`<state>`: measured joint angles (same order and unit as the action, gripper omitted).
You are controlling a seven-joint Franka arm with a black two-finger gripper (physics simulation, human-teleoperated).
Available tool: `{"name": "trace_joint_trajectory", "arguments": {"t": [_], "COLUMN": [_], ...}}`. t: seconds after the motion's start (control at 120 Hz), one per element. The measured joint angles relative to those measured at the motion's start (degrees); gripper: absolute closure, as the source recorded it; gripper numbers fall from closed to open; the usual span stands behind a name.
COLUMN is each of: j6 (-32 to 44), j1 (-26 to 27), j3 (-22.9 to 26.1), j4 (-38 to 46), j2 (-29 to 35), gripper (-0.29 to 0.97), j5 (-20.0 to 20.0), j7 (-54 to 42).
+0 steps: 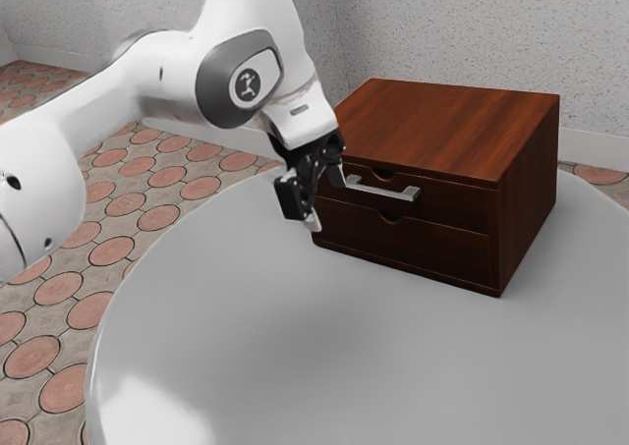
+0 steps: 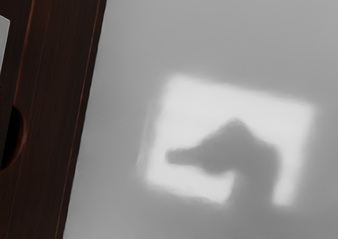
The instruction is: Pull the drawer handle with one arm to open the drawer
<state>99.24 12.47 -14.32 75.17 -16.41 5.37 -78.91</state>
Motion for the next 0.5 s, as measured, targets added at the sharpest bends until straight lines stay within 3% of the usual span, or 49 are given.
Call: {"name": "trace_joint_trajectory", "arguments": {"t": [0.5], "j6": [8.8], "j1": [2.0], "j3": [0.0], "j4": [0.1], "j2": [-3.5], "gripper": [0.00], "j5": [0.3], "j7": [-6.4]}}
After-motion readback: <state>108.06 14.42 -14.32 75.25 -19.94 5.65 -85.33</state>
